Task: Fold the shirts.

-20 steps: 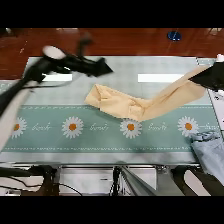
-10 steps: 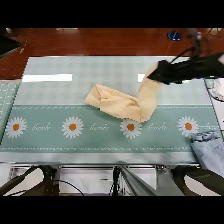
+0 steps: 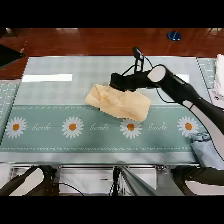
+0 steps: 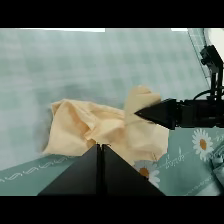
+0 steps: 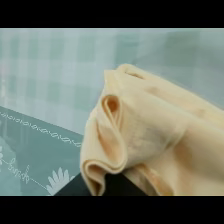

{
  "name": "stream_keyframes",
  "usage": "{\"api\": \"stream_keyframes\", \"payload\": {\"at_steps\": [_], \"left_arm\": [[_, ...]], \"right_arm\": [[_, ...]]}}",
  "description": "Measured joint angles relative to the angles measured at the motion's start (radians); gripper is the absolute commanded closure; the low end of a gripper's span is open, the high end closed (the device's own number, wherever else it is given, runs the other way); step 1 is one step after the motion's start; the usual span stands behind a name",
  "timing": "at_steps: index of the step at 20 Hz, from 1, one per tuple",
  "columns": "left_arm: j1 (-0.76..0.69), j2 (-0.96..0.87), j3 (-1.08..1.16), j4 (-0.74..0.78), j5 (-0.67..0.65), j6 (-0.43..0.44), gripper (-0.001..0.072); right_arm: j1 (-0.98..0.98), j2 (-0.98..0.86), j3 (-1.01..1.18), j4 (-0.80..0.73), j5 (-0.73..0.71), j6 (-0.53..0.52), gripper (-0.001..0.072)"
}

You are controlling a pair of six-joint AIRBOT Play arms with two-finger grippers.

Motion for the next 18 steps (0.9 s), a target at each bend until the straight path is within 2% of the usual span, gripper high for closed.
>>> {"api": "stream_keyframes", "payload": {"at_steps": [2,5,8,9,10,11,15,18], "left_arm": [[-0.029,0.001,-0.045,0.001,-0.005,0.008,0.0674],[-0.069,0.002,-0.118,0.002,-0.005,0.023,0.0674],[-0.105,0.001,-0.185,0.003,0.014,0.03,0.0674],[-0.115,0.002,-0.202,0.003,0.021,0.031,0.0673],[-0.127,0.002,-0.219,0.003,0.036,0.033,0.0673],[-0.137,0.002,-0.232,0.003,0.047,0.034,0.0673],[-0.17,-0.005,-0.273,0.003,0.09,0.035,0.0673],[-0.182,-0.02,-0.287,0.013,0.101,0.036,0.0673]], "right_arm": [[0.029,-0.018,0.0,0.026,-0.061,0.0,0.0689],[0.052,-0.031,0.0,0.069,-0.127,0.0,0.0586],[0.063,-0.035,0.0,0.108,-0.15,-0.005,0.0355],[0.064,-0.036,0.0,0.124,-0.152,-0.013,0.0292],[0.066,-0.037,0.0,0.14,-0.151,-0.025,0.0262],[0.066,-0.037,0.0,0.167,-0.149,-0.045,0.0239],[0.053,-0.026,0.001,0.289,-0.096,-0.163,0.0237],[-0.019,0.031,0.001,0.296,-0.002,-0.212,0.0241]]}}
